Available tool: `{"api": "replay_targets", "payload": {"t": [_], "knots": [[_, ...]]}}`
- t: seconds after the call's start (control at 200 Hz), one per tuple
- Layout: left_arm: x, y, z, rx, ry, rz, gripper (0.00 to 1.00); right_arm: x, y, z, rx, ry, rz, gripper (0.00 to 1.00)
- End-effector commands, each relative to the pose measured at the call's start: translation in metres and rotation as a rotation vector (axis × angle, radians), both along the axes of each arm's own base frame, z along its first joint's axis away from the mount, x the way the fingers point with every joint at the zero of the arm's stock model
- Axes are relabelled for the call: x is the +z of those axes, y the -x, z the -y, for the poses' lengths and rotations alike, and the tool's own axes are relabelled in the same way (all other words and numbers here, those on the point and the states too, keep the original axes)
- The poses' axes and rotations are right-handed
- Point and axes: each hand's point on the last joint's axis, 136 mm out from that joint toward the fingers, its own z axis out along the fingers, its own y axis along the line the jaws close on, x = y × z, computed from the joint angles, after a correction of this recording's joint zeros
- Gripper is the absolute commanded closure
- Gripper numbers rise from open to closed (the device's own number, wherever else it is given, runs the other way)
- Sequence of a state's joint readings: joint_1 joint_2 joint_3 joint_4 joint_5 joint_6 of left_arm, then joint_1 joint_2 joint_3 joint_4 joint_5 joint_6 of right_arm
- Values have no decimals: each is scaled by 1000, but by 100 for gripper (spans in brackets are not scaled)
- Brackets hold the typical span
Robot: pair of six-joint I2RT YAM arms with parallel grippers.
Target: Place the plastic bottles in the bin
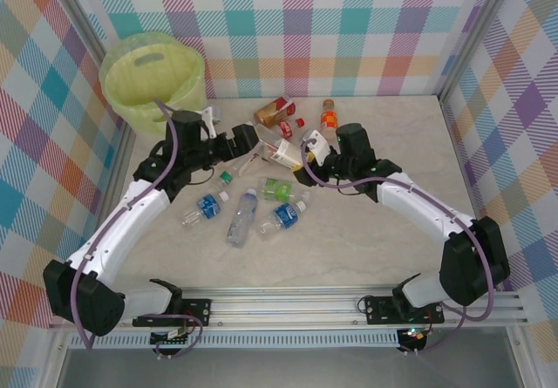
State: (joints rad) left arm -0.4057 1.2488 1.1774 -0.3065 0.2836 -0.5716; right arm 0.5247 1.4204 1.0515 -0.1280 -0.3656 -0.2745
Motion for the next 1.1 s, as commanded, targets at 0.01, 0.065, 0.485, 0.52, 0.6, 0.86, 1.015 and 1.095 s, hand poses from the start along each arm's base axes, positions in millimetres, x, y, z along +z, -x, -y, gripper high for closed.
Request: {"api": "replay_targets", "payload": {"t": [0.01,0.065,0.485,0.52,0.6,0.86,1.015,1.095], "knots": [[17,-9,22,11,120,72,0,25,2,-15,33,-107,11,62],[13,-12,28,23,153,71,0,30,1,-19,33,-120,19,61],[1,-34,23,143,146,97,0,56,14,-45,140,-189,38,60],[-1,-34,23,144,137,98,2,57,17,-46,152,-196,29,60],[-3,-35,23,145,138,110,9,59,24,-49,180,-210,5,59],[-3,-36,25,135,147,116,35,56,29,-49,194,-203,-25,54],[0,-35,27,122,153,124,39,57,34,-49,209,-204,-36,46],[-1,-35,26,123,145,123,42,59,32,-44,180,-189,-18,35]]}}
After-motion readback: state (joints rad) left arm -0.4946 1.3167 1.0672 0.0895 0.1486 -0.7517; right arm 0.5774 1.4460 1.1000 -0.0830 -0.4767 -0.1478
